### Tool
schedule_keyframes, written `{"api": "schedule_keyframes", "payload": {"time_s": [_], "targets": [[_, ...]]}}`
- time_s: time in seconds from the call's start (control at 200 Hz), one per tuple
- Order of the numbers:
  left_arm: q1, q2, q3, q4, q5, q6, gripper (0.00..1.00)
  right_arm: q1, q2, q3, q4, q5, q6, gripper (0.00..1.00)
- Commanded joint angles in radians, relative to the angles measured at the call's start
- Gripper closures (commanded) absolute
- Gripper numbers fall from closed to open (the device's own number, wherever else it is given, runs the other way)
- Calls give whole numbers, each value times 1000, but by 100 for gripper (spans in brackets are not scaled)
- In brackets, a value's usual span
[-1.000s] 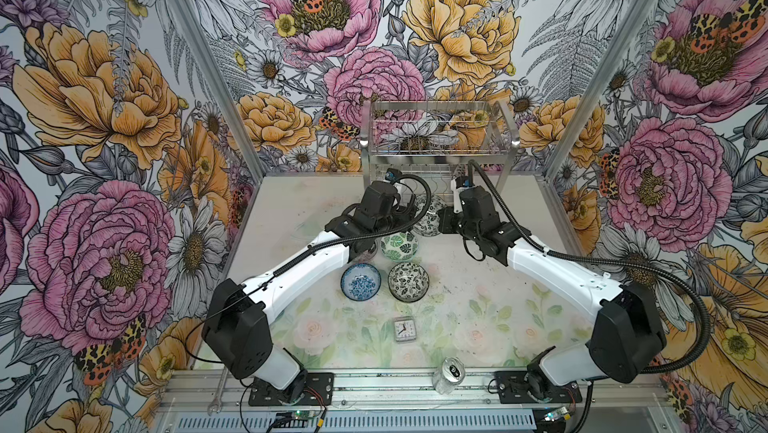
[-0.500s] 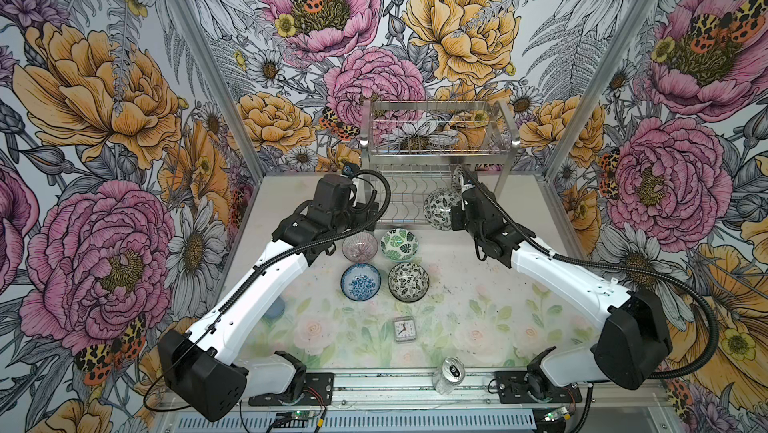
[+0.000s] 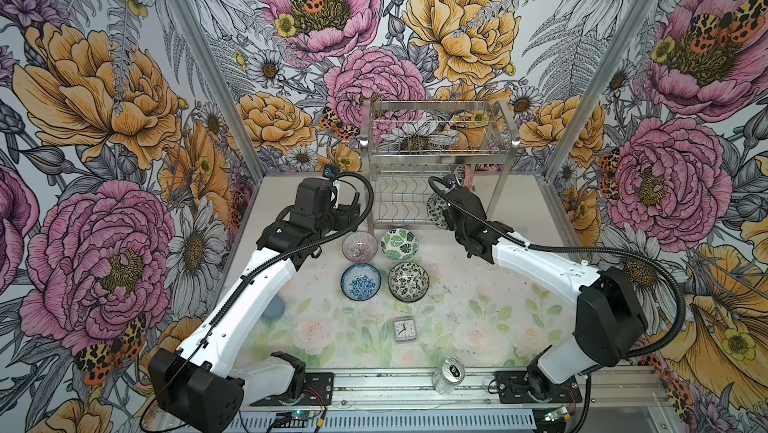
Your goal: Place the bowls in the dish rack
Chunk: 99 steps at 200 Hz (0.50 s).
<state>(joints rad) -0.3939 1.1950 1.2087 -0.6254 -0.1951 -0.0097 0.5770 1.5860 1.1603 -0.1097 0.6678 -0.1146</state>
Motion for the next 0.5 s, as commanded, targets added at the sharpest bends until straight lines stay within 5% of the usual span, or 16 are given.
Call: {"api": "schedule_keyframes", "payload": {"time_s": [0.0, 0.49], "targets": [[5, -25, -35, 61, -48, 21, 1, 7, 24, 4, 230, 81, -162, 100], [5, -60, -66, 83, -70, 41, 1, 31, 319, 121, 569, 202, -568, 100]]}}
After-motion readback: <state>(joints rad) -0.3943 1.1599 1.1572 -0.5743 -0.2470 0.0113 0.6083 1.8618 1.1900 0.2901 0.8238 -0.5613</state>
